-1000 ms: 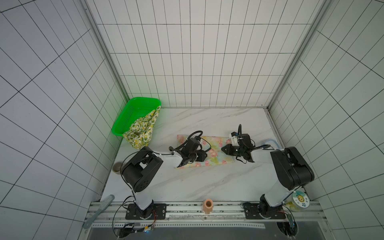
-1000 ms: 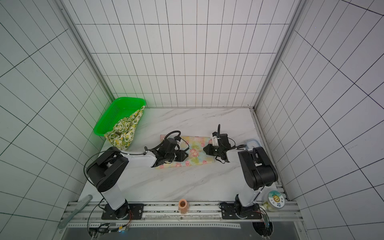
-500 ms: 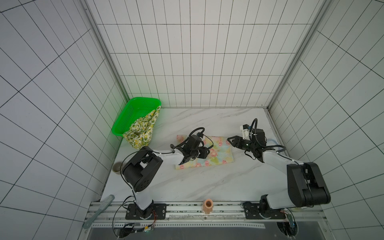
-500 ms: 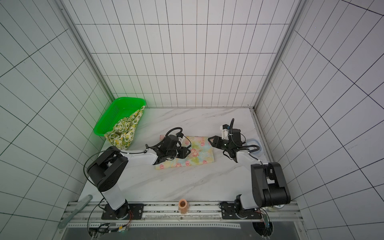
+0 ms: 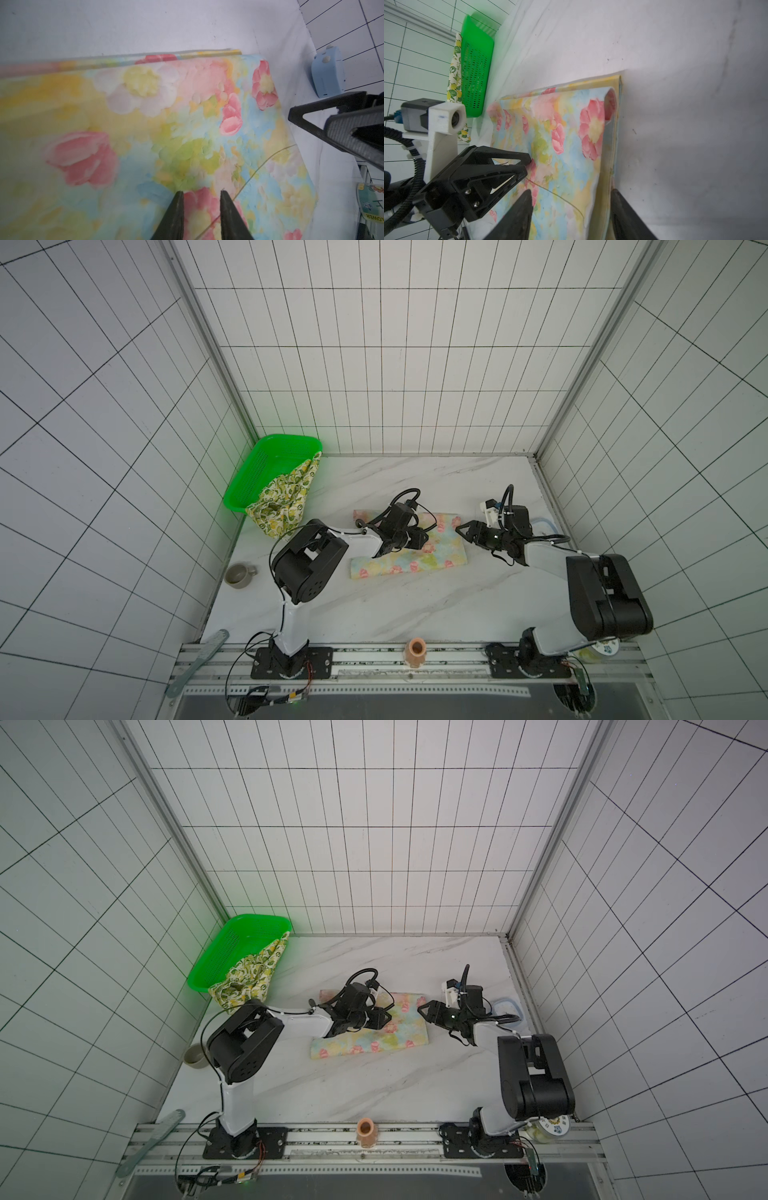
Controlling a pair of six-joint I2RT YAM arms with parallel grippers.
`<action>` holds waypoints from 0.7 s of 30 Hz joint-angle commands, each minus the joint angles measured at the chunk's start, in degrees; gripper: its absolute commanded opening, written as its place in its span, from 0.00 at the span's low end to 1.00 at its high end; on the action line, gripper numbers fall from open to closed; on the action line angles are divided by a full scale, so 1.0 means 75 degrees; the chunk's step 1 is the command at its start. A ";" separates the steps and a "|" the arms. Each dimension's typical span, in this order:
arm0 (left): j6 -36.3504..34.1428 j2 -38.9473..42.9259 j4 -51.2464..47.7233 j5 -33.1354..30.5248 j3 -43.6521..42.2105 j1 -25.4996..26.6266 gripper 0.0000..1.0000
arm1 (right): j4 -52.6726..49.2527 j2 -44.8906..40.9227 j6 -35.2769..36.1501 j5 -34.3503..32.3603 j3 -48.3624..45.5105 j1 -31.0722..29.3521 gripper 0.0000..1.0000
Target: Fold and stack the skirts
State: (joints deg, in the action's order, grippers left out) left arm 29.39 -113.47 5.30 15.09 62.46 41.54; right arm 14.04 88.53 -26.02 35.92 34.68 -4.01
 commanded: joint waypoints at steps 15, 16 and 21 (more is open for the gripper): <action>0.0195 -0.0574 0.0371 0.0177 -0.0007 0.0028 0.29 | 0.1370 0.1132 -0.0403 0.0554 -0.0910 -0.0298 0.57; 0.0204 -0.0592 0.0371 0.0176 0.0004 0.0018 0.29 | 0.1403 0.1157 -0.0439 0.0543 -0.0891 -0.0358 0.57; 0.0241 -0.0678 0.0408 0.0190 0.0048 0.0019 0.29 | 0.1662 0.1272 -0.0673 0.0658 -0.0887 -0.0485 0.55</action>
State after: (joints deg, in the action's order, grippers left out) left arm 30.61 -115.85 9.61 16.38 62.48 41.52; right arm 28.18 96.25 -29.32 40.36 30.57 -6.70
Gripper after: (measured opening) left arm 0.293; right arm 0.554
